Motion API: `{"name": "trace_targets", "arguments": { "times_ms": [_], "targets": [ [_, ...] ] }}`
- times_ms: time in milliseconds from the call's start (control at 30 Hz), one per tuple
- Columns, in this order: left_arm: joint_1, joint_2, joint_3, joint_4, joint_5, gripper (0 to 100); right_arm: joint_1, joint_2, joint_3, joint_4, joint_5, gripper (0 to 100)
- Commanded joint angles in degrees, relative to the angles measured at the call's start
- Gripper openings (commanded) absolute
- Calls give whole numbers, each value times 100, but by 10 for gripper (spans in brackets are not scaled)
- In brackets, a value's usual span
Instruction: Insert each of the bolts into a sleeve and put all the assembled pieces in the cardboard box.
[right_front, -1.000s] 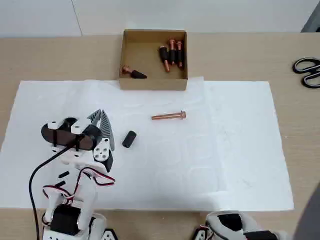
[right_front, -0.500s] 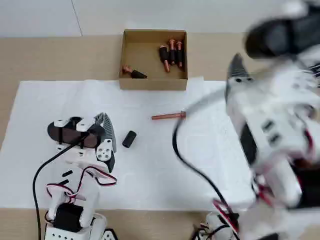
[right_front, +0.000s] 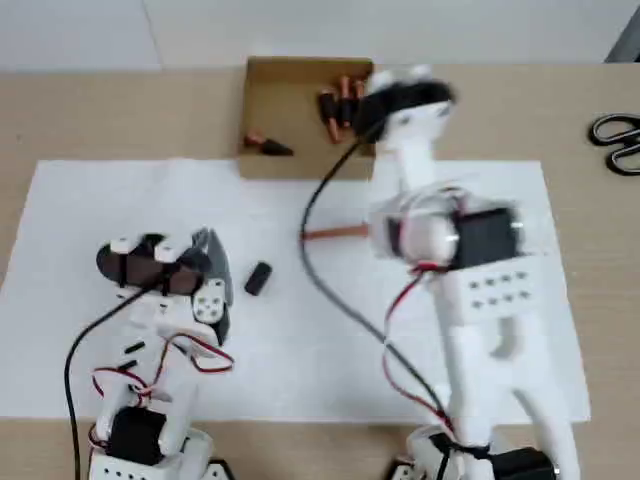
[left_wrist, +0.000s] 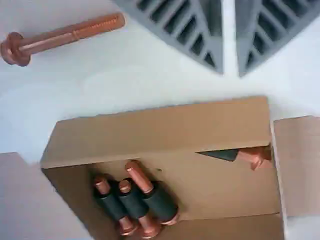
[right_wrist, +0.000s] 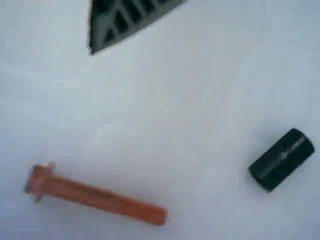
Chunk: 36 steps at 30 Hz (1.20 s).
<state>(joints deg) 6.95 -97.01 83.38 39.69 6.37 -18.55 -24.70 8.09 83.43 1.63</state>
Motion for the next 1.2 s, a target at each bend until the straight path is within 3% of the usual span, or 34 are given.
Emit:
{"name": "trace_targets", "arguments": {
  "times_ms": [0, 133, 300, 467, 533, 667, 767, 967, 1167],
  "targets": [
    [-466, -44, -163, -114, 26, 6, -593, -13, 484, -760, -527, 296],
    [-1266, -44, -171, -114, 26, 6, -866, -13, 1160, -2422, -1354, 296],
    [-1829, -44, -207, -114, 26, 6, -884, -66, 1820, -3547, -1424, 296],
    [-1987, -44, -215, -114, 26, 6, -1200, -22, 1969, -3424, -1547, 297],
    [-2022, -44, -224, -114, 26, 6, -1508, -13, 1943, -3486, -2286, 297],
    [-2092, -44, -242, -105, 26, 6, -1754, 13, 1785, -3618, -4545, 296],
    [-2110, -44, -242, -105, 26, 6, -1754, 321, 1574, -3565, -5292, 296],
    [-2110, -44, -242, -105, 26, 6, -1877, 1499, 853, -3116, -5829, 296],
    [-2110, -44, -233, -105, 26, 6, -2536, 2299, -431, -2193, -5890, 296]
  ]
}}
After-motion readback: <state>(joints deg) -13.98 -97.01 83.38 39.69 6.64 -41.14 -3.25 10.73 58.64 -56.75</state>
